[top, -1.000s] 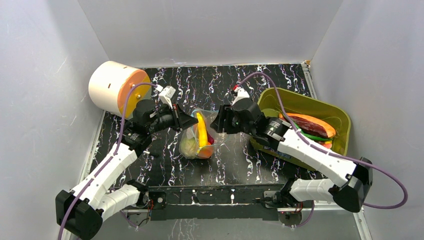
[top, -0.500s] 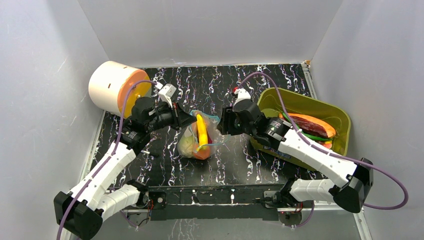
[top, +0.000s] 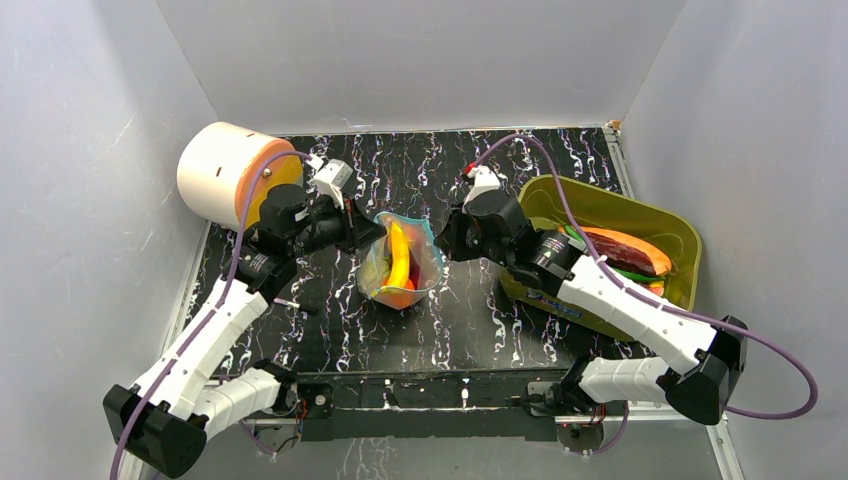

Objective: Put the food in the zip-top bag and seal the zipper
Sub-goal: Pick up the fake vegetable from the bin.

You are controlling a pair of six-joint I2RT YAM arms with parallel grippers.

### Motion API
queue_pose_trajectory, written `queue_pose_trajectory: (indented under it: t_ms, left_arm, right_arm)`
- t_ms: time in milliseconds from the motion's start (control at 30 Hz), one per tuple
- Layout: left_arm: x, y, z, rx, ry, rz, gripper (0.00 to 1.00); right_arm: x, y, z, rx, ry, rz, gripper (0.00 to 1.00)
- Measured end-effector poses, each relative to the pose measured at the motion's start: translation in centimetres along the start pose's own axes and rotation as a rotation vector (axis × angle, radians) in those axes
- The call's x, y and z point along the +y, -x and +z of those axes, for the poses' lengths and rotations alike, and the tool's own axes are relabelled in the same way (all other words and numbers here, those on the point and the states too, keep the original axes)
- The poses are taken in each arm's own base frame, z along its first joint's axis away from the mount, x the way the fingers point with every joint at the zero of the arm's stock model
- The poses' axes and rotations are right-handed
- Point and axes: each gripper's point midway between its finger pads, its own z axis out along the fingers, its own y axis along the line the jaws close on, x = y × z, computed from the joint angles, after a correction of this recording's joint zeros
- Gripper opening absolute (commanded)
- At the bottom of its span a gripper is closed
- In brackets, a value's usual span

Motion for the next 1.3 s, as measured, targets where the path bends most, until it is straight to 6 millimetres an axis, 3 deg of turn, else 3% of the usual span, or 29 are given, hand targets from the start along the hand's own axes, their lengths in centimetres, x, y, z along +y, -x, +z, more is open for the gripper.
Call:
queue_pose_trajectory:
  t_ms: [133,200,367,500,567,667,800,900,1033,1200,1300]
  left_arm:
    - [1.3,-0.5,-0.2,0.017,0.068,0.011,0.00]
    - [1.7,-0.8,-0.3,0.026,0.089,0.013,0.00]
    - [1.8,-0.8,-0.3,0.029,0.095,0.017,0.00]
    - [1.8,-0.8,-0.3,0.028,0.095,0.017,0.00]
    - [1.8,-0.8,-0.3,0.029,0.093,0.017,0.00]
    - [1.6,-0.8,-0.4,0.034,0.084,0.027,0.00]
    - [0.1,0.4,-0.9,0.021,0.025,0.081,0.00]
    - [-0.9,0.8,-1.5,0.005,-0.018,0.129,0.00]
    - [-1.4,0.9,-2.0,-0.004,-0.037,0.165,0.00]
    - [-0.8,-0.2,-2.0,0.027,-0.026,0.177,0.00]
    - [-0.3,-0.6,-1.9,0.040,-0.011,0.188,0.00]
  right_arm:
    - [0.3,0.2,-0.2,-0.007,0.011,0.020,0.38]
    - [0.3,-0.1,-0.2,0.003,0.014,0.028,0.44]
    - [-0.3,-3.1,0.4,0.090,0.020,0.037,0.42]
    - [-0.7,-5.8,1.1,0.177,0.026,0.060,0.09]
    - [-0.6,-6.4,1.3,0.200,0.033,0.074,0.02]
    - [0.1,-5.8,1.3,0.187,0.055,0.096,0.01]
    - [2.1,-3.1,1.0,0.107,0.128,0.112,0.01]
    - [3.1,-1.4,0.6,0.042,0.170,0.121,0.03]
    - [3.5,-0.5,0.7,0.003,0.184,0.130,0.13]
    - [2.3,-0.7,1.2,-0.005,0.128,0.108,0.37]
    - [1.2,-0.5,1.1,-0.008,0.062,0.074,0.46]
